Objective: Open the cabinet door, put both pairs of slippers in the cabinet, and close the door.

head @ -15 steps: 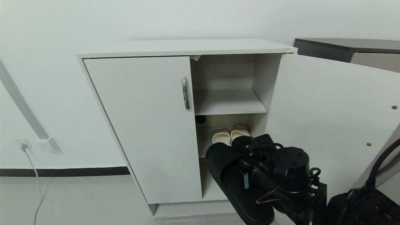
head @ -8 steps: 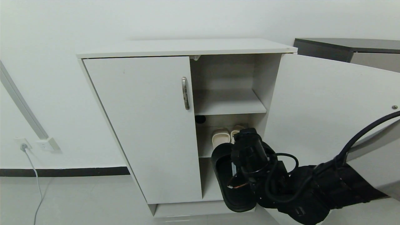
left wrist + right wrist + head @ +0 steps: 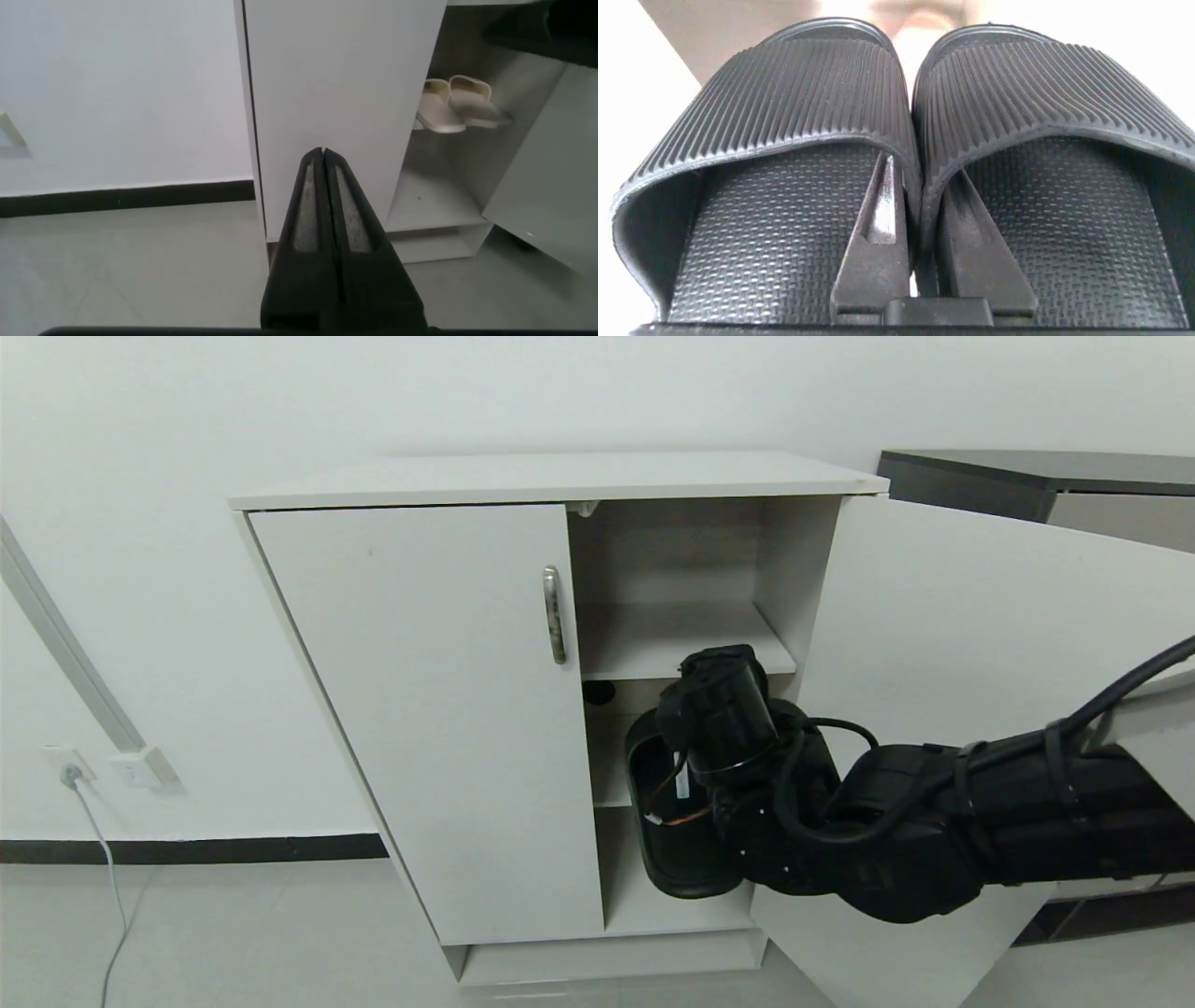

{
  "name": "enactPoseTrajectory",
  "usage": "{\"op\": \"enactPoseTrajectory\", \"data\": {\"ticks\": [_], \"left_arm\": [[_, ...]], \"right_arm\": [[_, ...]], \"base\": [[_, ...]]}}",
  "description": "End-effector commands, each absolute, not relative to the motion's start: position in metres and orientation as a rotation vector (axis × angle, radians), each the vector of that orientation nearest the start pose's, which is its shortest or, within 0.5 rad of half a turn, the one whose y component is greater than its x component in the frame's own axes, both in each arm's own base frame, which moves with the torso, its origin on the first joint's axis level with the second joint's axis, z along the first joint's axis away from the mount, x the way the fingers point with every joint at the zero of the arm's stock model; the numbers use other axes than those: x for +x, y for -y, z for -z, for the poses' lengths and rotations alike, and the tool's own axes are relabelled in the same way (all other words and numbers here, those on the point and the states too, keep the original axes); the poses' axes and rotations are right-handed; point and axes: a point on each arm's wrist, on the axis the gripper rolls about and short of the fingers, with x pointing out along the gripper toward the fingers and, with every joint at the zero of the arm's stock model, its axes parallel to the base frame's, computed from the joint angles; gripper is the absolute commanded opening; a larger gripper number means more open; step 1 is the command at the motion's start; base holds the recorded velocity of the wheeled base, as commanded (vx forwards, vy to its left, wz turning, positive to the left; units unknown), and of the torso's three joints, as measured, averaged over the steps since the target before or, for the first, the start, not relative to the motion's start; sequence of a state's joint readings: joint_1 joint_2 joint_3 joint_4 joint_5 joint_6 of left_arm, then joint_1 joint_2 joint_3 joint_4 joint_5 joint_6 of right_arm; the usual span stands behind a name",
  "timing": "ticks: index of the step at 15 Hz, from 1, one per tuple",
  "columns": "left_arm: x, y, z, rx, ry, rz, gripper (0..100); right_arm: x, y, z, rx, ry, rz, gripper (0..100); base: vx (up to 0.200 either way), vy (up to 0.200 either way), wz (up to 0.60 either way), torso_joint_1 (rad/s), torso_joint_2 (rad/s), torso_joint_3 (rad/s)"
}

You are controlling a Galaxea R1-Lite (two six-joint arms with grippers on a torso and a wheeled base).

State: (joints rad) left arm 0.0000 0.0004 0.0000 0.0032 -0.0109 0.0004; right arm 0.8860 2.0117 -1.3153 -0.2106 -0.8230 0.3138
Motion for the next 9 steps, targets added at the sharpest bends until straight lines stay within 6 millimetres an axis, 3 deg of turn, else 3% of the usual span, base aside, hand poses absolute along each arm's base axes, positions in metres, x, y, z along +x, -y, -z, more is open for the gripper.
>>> {"op": "enactPoseTrajectory", "data": {"ticks": [1, 5, 9], "left_arm": [[-0.023, 0.000, -0.075, 0.000, -0.005, 0.011, 0], [-0.023, 0.000, -0.075, -0.002, -0.003, 0.011, 0], [-0.023, 0.000, -0.075, -0.002, -0.003, 0.009, 0]], "right_arm": [[0.260, -0.297, -0.188, -0.024, -0.290, -0.023, 0], [0.252, -0.289, -0.211, 0.007, -0.251, -0.035, 0], [0.251, -0.288, -0.212, -0.007, -0.249, -0.037, 0]], "base": [[0.000, 0.000, 0.00, 0.000, 0.00, 0.000], [0.000, 0.000, 0.00, 0.000, 0.00, 0.000], [0.000, 0.000, 0.00, 0.000, 0.00, 0.000]]}}
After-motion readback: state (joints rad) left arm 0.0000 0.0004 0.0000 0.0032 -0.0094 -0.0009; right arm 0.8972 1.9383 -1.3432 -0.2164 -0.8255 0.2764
